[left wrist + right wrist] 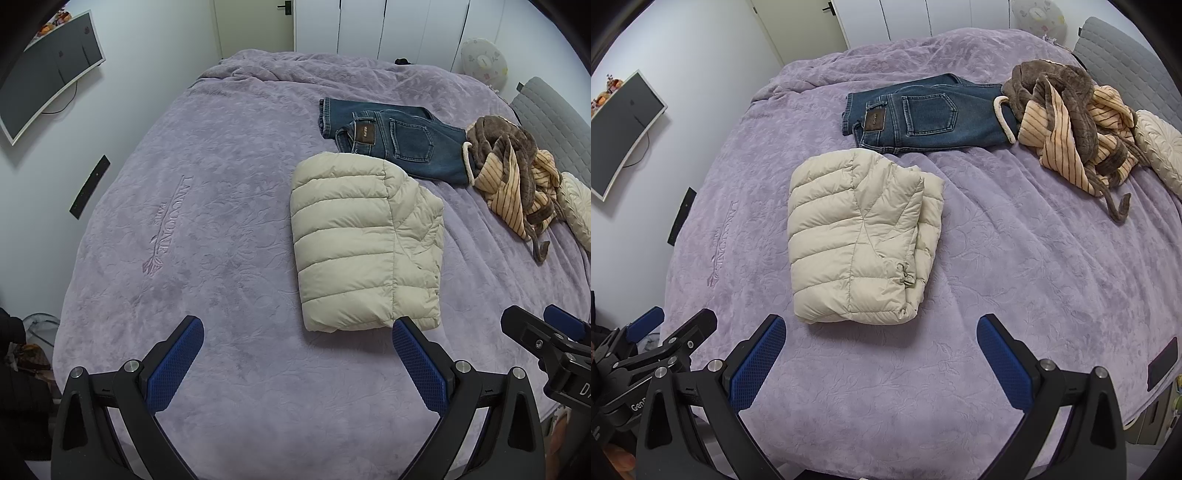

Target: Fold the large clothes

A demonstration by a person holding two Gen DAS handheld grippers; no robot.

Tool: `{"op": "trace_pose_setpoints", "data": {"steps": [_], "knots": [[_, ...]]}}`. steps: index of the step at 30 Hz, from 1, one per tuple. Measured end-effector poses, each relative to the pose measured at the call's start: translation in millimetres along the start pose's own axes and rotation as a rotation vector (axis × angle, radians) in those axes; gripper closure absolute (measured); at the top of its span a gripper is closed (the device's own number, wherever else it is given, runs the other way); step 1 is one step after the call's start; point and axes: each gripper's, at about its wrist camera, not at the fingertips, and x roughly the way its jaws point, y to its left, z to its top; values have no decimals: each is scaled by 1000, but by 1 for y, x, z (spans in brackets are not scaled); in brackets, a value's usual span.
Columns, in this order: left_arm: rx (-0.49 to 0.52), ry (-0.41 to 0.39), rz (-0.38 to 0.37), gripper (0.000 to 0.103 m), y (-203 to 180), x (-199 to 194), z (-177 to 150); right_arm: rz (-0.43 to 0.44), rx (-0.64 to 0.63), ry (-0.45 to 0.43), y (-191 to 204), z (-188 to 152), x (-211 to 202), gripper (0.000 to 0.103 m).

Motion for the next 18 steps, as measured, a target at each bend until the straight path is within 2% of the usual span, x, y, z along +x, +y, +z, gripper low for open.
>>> {"op": "trace_pose_setpoints", "data": {"steps": [18], "knots": [[1,1,4,1,0,1,-1,3,-7,2,-1,2,1,0]]}}
